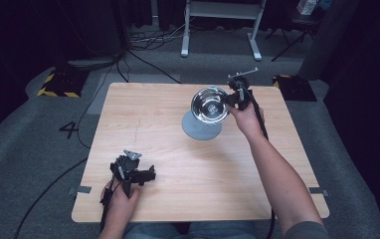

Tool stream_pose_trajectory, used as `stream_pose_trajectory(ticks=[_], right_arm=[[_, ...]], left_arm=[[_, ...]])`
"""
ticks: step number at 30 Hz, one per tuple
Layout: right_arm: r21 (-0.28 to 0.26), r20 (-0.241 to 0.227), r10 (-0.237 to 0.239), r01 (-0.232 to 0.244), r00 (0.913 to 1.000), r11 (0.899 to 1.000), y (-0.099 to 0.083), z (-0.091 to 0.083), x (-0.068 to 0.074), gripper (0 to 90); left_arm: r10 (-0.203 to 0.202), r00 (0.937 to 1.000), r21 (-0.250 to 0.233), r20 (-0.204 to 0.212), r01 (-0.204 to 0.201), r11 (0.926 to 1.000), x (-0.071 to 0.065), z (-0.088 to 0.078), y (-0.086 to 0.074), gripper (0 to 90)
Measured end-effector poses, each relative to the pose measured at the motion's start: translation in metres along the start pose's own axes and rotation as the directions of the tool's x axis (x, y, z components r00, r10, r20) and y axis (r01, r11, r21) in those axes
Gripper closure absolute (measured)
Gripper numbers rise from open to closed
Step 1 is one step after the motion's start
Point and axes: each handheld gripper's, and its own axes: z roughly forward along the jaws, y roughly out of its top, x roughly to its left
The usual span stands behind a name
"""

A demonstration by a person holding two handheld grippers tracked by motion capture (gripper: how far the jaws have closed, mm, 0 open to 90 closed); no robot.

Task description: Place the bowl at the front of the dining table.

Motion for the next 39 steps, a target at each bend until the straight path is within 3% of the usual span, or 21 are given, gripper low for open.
stream_pose_trajectory(ticks=[7, 19, 27, 35, 39], right_arm=[[0.014, 0.011, 0.009, -0.009, 0.9999, 1.000, 0.006, 0.015, 0.000, 85.6], [0.044, -0.001, 0.095, -0.094, 0.9955, 0.995, 0.008, 0.040, -0.008, 85.5], [0.092, -0.010, 0.148, -0.147, 0.9889, 0.985, 0.000, 0.064, -0.009, 85.5], [0.128, -0.026, 0.151, -0.146, 0.9882, 0.981, -0.009, 0.084, -0.004, 85.5], [0.157, -0.021, 0.171, -0.165, 0.9851, 0.974, -0.015, 0.095, -0.007, 85.3]], left_arm=[[0.000, 1.0000, 0.000, 0.000, 0.000, 1.0000, 0.000, 0.000, 0.000, 0.4], [-0.003, 1.0000, -0.001, -0.001, 0.003, 1.0000, 0.000, 0.000, 0.000, 0.4], [-0.003, 1.0000, -0.002, -0.002, 0.003, 1.0000, 0.000, 0.000, 0.000, 0.4], [-0.002, 1.0000, -0.003, -0.002, 0.002, 1.0000, 0.000, 0.000, 0.000, 0.4], [-0.001, 1.0000, -0.002, -0.002, 0.001, 1.0000, 0.000, 0.000, 0.000, 0.4]])
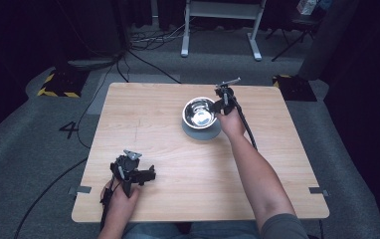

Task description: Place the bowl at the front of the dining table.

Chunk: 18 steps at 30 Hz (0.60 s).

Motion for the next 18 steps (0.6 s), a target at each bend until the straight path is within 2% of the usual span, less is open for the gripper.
stream_pose_trajectory(ticks=[6, 14, 18], right_arm=[[0.005, -0.024, 0.024, -0.024, 0.9994, 1.000, -0.003, 0.005, -0.003, 85.3], [0.036, -0.003, 0.018, -0.017, 0.9998, 0.999, -0.007, 0.013, 0.000, 85.2], [0.043, 0.005, 0.031, -0.031, 0.9995, 0.999, -0.006, 0.012, -0.001, 79.5]], left_arm=[[0.001, 1.0000, -0.001, -0.001, -0.001, 1.0000, 0.000, 0.000, 0.000, 0.4], [0.000, 1.0000, -0.001, 0.000, 0.000, 1.0000, 0.000, 0.000, 0.000, 0.4], [0.001, 1.0000, -0.001, -0.001, -0.001, 1.0000, 0.000, 0.000, 0.000, 0.4]])
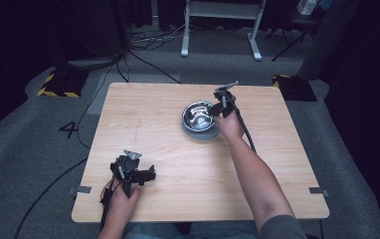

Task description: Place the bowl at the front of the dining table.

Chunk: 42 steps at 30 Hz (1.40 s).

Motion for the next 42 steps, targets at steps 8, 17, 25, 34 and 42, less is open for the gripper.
stream_pose_trajectory(ticks=[8, 17, 25, 34, 42], right_arm=[[0.020, -0.002, 0.038, -0.038, 0.9993, 0.999, -0.003, 0.000, -0.014, 56.9], [-0.020, 0.001, 0.044, -0.044, 0.9990, 0.999, -0.002, -0.013, -0.017, 52.3], [-0.072, 0.009, 0.009, -0.008, 0.9999, 0.997, -0.001, -0.041, -0.014, 51.8], [-0.113, 0.012, -0.045, 0.046, 0.9989, 0.992, -0.008, -0.073, -0.011, 51.5], [-0.140, -0.001, -0.094, 0.093, 0.9955, 0.986, -0.021, -0.100, -0.009, 51.1]], left_arm=[[-0.003, 1.0000, -0.001, -0.001, 0.003, 1.0000, 0.000, 0.000, 0.000, 0.4], [-0.003, 1.0000, 0.000, -0.001, 0.003, 1.0000, 0.000, 0.000, 0.000, 0.4], [-0.003, 1.0000, 0.000, -0.001, 0.003, 1.0000, 0.000, 0.000, 0.000, 0.4], [-0.003, 1.0000, 0.000, -0.002, 0.003, 1.0000, 0.000, 0.000, 0.000, 0.4], [-0.004, 1.0000, 0.001, -0.001, 0.004, 1.0000, 0.000, 0.001, 0.001, 0.4]])
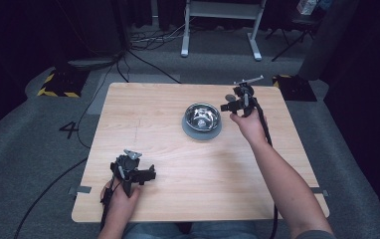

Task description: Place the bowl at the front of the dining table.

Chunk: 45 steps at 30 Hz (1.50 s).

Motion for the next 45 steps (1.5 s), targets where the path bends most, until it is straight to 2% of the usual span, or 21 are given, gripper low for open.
stream_pose_trajectory(ticks=[8, 10, 18, 26, 32, 40, 45], right_arm=[[-0.018, -0.027, -0.056, 0.056, 0.9981, 0.998, -0.011, -0.032, 0.008, 50.0], [-0.019, -0.030, -0.070, 0.069, 0.9971, 0.997, -0.013, -0.036, 0.009, 49.8], [-0.039, -0.077, -0.092, 0.089, 0.9928, 0.995, -0.034, -0.062, 0.010, 48.7], [-0.046, -0.089, -0.104, 0.100, 0.9906, 0.994, -0.055, -0.076, 0.005, 47.4], [-0.077, -0.090, -0.108, 0.101, 0.9900, 0.992, -0.076, -0.088, -0.004, 45.6], [-0.067, -0.096, -0.095, 0.089, 0.9908, 0.994, -0.097, -0.094, -0.016, 44.2], [-0.048, -0.071, -0.118, 0.115, 0.9904, 0.992, -0.113, -0.098, -0.019, 42.3]], left_arm=[[0.001, 1.0000, -0.001, 0.000, -0.001, 1.0000, 0.000, 0.000, 0.000, 0.4], [0.001, 1.0000, 0.000, 0.000, -0.001, 1.0000, 0.000, 0.000, 0.000, 0.4], [0.000, 1.0000, -0.001, 0.001, 0.000, 1.0000, 0.000, 0.000, 0.000, 0.4], [0.001, 1.0000, 0.000, 0.000, -0.001, 1.0000, 0.000, 0.000, 0.000, 0.4], [0.002, 1.0000, -0.001, 0.000, -0.002, 1.0000, 0.000, 0.000, 0.000, 0.4], [0.000, 1.0000, 0.000, 0.001, 0.000, 1.0000, 0.000, 0.000, 0.000, 0.4], [0.000, 1.0000, 0.000, 0.001, 0.000, 1.0000, 0.000, 0.000, 0.000, 0.4]])
